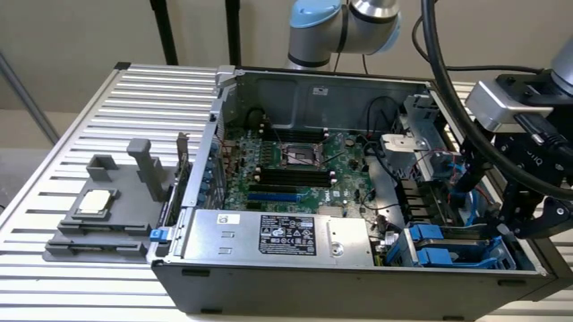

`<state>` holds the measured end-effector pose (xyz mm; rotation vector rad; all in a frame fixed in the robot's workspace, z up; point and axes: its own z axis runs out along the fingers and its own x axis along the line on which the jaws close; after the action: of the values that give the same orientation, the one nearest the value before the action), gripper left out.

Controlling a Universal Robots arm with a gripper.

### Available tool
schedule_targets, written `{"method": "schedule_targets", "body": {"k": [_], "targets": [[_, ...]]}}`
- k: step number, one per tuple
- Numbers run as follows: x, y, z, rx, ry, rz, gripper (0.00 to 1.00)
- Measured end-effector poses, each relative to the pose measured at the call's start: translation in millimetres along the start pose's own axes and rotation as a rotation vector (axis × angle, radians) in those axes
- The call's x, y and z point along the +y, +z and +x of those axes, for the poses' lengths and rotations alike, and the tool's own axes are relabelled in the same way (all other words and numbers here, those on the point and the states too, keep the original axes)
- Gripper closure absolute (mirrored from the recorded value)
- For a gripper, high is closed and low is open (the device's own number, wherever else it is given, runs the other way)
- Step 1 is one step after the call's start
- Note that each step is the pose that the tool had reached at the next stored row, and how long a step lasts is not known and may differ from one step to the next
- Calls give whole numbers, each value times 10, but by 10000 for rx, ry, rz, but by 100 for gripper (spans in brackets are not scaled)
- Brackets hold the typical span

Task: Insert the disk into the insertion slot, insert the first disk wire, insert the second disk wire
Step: 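Insert the first disk wire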

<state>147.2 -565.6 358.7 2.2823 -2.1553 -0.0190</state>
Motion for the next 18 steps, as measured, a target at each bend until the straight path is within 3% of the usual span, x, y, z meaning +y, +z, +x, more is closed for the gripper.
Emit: {"method": "schedule_targets", "body": {"k": [7,10,13,18], "targets": [[10,1,239,-47,1,-38,31],[-2,1,311,-167,-2,-62,31],[-27,0,366,-355,-3,-73,31],[-104,1,405,-587,-9,-80,45]]}}
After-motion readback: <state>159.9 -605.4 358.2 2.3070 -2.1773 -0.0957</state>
